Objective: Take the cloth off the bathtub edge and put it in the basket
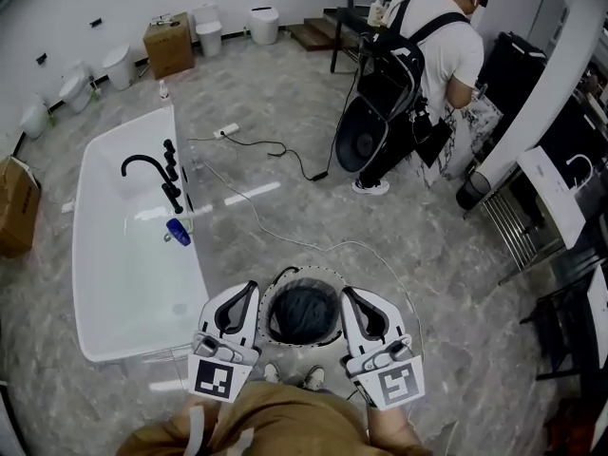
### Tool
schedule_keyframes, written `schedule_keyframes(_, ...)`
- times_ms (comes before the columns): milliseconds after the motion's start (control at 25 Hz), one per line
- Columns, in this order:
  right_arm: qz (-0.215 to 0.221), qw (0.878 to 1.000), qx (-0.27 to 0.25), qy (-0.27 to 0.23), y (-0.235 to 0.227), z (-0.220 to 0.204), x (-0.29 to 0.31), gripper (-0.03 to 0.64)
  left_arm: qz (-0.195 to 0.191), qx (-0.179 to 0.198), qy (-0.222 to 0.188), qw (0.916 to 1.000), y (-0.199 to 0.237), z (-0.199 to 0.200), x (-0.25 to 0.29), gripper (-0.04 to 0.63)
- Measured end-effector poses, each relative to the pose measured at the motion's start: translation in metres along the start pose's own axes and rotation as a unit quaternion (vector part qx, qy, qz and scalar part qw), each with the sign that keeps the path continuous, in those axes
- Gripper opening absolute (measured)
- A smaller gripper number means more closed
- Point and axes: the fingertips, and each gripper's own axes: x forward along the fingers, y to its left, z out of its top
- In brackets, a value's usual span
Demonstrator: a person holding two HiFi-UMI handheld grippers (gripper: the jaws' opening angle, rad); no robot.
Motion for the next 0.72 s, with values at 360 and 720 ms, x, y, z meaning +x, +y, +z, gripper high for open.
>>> schedule_keyframes(360,0.009,0.998,-0.026,-0.050,0.011,0.032,0.009,0.006,0.029,0.011,-0.017,0.9994,0.025,0.010,-0.020,0.006)
schedule_keyframes(720,-0.002,0.997,-0.048,-0.059,-0.010,0.057,-0.003,0.006,0.004,-0.007,-0.026,0.9996,-0.003,0.013,0.006,0.006)
